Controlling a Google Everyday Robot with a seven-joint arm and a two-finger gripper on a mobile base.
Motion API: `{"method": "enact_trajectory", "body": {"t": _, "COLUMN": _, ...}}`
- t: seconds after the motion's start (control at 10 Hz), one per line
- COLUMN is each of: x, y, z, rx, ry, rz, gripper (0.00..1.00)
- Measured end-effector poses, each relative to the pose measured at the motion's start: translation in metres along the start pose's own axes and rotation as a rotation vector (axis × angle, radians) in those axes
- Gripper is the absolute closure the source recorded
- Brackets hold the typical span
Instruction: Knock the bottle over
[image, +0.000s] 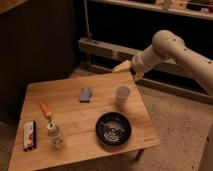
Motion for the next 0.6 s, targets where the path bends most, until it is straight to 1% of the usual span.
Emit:
{"method": "enact_trajectory", "body": {"t": 0.1, "x": 0.001, "y": 0.021, "z": -0.006, "rx": -0.016, "ry": 0.020, "rz": -0.056, "gripper": 0.37}}
{"method": "enact_trajectory", "body": {"t": 0.2, "x": 0.011, "y": 0.046, "z": -0.010, "rx": -0.038, "ry": 0.054, "rz": -0.124, "gripper": 0.49}}
{"method": "enact_trajectory", "body": {"t": 0.4, "x": 0.044, "y": 0.083, "z": -0.006, "rx": -0.065, "ry": 0.124, "rz": -0.235, "gripper": 0.69}}
{"method": "enact_trajectory", "body": {"t": 0.5, "x": 0.067, "y": 0.099, "z": 0.003, "rx": -0.071, "ry": 0.161, "rz": -0.294, "gripper": 0.79}}
{"method": "enact_trajectory", "body": {"t": 0.6, "x": 0.080, "y": 0.106, "z": 0.007, "rx": -0.069, "ry": 0.178, "rz": -0.320, "gripper": 0.82}}
